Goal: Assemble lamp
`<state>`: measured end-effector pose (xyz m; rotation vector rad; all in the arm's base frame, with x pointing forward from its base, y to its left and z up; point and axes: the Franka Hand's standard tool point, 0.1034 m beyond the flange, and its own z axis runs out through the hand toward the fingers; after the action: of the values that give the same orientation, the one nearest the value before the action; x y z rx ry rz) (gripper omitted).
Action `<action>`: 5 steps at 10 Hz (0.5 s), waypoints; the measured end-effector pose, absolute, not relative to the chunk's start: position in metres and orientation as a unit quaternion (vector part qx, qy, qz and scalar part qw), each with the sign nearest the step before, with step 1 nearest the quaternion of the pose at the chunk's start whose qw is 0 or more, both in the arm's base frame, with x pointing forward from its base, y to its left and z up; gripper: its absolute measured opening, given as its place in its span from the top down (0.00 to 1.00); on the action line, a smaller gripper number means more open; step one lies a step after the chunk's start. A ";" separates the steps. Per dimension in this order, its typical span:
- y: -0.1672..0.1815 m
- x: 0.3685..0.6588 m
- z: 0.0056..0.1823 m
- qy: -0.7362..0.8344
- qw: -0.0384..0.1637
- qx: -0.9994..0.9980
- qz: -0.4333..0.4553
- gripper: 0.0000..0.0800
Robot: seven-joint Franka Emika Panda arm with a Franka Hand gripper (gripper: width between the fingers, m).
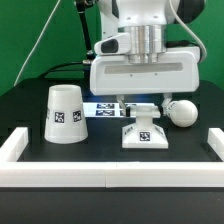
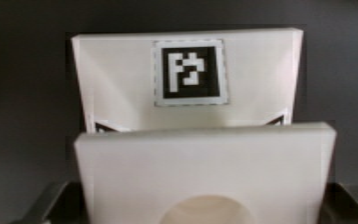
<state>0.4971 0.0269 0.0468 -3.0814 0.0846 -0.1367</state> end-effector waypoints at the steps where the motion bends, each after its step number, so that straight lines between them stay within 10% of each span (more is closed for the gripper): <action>1: 0.033 0.510 0.047 0.020 0.029 -0.998 -0.052 0.33; 5: 0.053 0.563 0.048 -0.003 0.033 -0.996 -0.087 0.33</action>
Offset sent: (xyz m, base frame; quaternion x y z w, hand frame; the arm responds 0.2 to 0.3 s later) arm 0.0491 0.0249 -0.0162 0.0249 0.0096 -0.0269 0.9993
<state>0.5626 0.0527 0.0475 -3.0634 -0.0099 -0.2669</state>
